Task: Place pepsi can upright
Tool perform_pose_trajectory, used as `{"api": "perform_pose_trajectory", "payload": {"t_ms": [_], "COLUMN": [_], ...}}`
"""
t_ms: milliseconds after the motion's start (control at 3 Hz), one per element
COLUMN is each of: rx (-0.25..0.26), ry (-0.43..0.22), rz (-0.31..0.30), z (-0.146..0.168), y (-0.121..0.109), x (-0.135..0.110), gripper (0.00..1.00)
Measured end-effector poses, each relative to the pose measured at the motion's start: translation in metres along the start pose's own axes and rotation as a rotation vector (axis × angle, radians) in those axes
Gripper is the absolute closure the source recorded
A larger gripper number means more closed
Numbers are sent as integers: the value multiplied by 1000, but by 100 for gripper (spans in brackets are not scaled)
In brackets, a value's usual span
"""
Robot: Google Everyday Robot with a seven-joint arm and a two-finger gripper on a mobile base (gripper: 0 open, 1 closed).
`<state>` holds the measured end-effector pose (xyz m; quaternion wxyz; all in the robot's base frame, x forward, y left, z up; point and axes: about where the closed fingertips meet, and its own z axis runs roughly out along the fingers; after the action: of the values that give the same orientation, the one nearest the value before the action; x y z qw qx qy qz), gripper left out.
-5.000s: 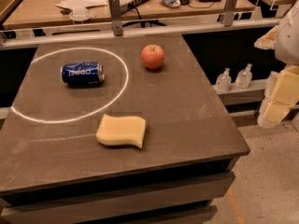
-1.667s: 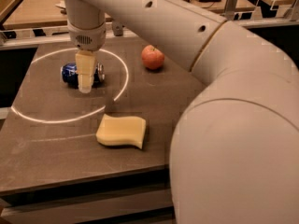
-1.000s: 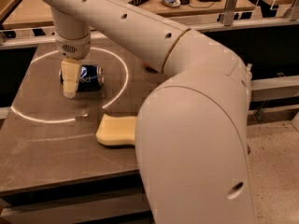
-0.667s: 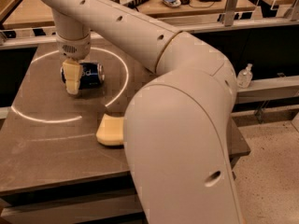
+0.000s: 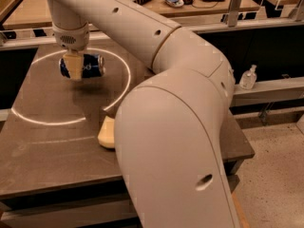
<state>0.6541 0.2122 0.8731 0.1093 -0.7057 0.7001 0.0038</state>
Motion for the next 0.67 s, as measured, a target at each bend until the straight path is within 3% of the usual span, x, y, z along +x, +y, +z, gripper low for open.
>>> {"api": "perform_pose_trajectory", "payload": {"t_ms": [333, 667], "rx": [18, 14], "ry": [-125, -374], "rz": [10, 37], "z": [-38, -75], "y": [13, 61], "x": [5, 21], "gripper": [99, 100]}}
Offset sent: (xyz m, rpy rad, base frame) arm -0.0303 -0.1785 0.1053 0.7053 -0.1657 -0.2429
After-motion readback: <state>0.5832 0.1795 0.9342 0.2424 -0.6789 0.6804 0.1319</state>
